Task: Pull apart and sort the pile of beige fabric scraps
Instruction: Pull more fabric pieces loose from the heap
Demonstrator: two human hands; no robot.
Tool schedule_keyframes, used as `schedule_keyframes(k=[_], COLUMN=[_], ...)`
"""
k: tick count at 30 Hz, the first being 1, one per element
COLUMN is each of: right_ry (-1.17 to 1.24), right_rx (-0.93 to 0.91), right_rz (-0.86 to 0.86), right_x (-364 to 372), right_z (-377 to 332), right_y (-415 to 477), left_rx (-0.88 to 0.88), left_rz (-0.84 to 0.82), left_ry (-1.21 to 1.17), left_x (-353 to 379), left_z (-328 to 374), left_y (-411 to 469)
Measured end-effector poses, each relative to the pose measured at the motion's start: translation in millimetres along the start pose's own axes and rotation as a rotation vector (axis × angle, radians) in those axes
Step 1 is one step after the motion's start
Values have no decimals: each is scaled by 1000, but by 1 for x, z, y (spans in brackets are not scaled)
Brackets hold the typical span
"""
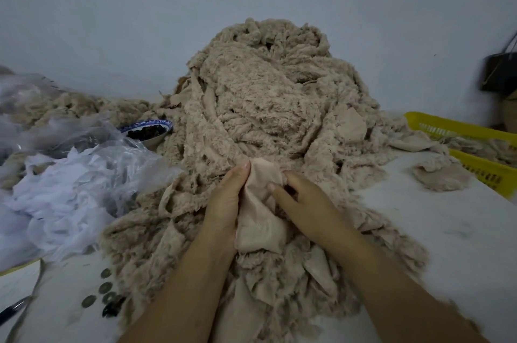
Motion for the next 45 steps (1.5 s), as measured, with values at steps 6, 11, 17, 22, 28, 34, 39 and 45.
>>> schedule_keyframes(k=[6,11,17,22,28,34,39,45], right_ry=[613,843,557,1510,1144,895,898,902], right_rx=[299,266,317,215,436,463,457,494], right_rz=[69,43,-22,272,221,150,149,-5], right_x=[-7,-12,-1,-60,-25,-13,-9,-5], right_z=[21,23,33,47,56,63,56,42], right_y=[1,3,4,8,7,7,9,3], left_rx=[149,181,197,326,163,169,554,575], left_rz=[-101,-45,87,230,149,185,-177,-536], left_ry=[544,522,459,631,570,131,1058,1211], left_x=[11,12,-1,-12,-14,-10,34,58], left_z=[1,0,5,13,-1,6,12,-18], left_y=[-7,-7,-6,-4,12,17,-18,-32])
Point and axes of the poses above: each hand's wrist, its own y-axis towards the middle knuckle, its own x-axis out of the palm, z = x × y, the point moved 6 cm from there along y, towards the middle knuckle, and after that the axes turned 3 degrees about x, right-handed, at the moved point
